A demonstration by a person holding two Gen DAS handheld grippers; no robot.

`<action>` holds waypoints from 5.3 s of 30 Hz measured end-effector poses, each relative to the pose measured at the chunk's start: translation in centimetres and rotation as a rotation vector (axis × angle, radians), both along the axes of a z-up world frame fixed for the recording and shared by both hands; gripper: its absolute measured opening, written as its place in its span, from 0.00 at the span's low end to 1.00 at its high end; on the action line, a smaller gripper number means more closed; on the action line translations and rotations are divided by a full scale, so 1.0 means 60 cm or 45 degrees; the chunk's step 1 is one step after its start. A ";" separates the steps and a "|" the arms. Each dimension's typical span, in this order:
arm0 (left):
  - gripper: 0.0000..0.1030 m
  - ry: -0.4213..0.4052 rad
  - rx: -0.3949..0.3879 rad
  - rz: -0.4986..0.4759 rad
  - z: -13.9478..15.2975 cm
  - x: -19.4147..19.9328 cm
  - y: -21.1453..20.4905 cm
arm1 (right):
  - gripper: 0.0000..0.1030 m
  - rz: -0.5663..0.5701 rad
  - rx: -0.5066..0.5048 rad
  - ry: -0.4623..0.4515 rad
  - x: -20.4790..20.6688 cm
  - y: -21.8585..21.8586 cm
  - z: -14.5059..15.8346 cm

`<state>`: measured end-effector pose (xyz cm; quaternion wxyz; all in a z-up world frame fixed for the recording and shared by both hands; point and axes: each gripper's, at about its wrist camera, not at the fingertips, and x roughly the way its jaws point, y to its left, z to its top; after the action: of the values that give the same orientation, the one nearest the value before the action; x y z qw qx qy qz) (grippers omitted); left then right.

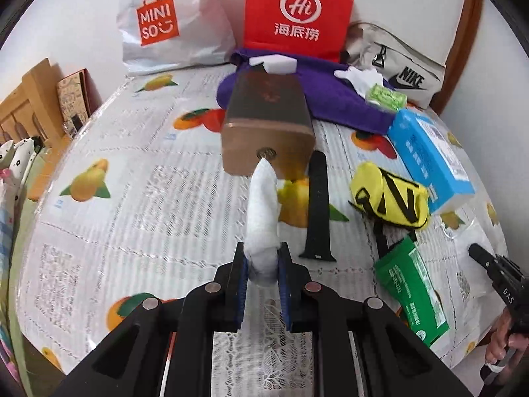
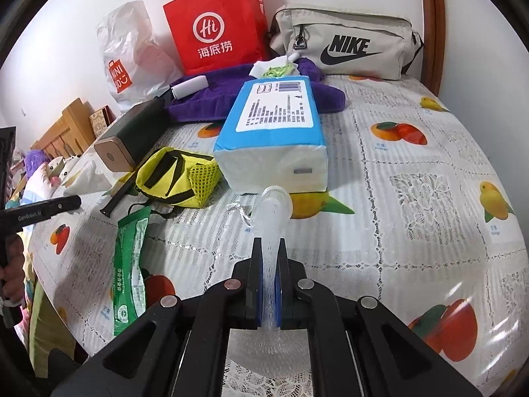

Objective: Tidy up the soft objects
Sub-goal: 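Carry the sock and clear bag toward the purple towel with both grippers, then lower the sock and bag onto the towel and open both grippers, then grasp the green snack packet with the right gripper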

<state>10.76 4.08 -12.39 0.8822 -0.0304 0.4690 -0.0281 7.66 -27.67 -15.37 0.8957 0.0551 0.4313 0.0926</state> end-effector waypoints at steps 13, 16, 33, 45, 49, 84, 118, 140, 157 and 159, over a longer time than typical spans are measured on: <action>0.16 -0.065 -0.090 0.046 0.067 0.024 0.005 | 0.05 0.056 0.005 -0.051 0.014 -0.001 0.074; 0.16 -0.086 -0.095 0.044 0.081 0.027 0.005 | 0.05 0.069 0.012 -0.084 0.019 -0.002 0.092; 0.16 -0.142 -0.121 0.093 0.092 0.079 0.026 | 0.05 0.141 0.004 -0.187 0.099 0.016 0.147; 0.16 -0.134 -0.121 0.060 0.090 0.144 0.016 | 0.05 0.154 -0.035 -0.188 0.188 0.031 0.154; 0.16 -0.117 -0.104 0.062 0.089 0.174 0.014 | 0.05 0.160 -0.045 -0.191 0.222 0.036 0.156; 0.16 -0.024 -0.291 0.067 0.037 0.406 -0.043 | 0.05 0.197 -0.040 -0.063 0.486 0.077 0.086; 0.46 0.086 -0.320 0.074 0.033 0.424 -0.053 | 0.66 0.189 -0.087 -0.036 0.505 0.080 0.085; 0.47 -0.025 -0.255 0.093 0.089 0.185 0.025 | 0.68 0.234 0.015 -0.022 0.203 0.137 0.120; 0.47 0.057 -0.227 -0.028 0.003 0.078 0.042 | 0.68 0.385 -0.137 0.147 0.028 0.213 0.009; 0.47 0.068 -0.222 -0.047 -0.006 0.073 0.037 | 0.68 0.393 -0.163 0.174 0.016 0.220 -0.010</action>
<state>15.14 6.30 -12.72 0.8626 -0.0993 0.4888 -0.0844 8.61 -14.48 -15.96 0.8411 -0.0628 0.4996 0.1974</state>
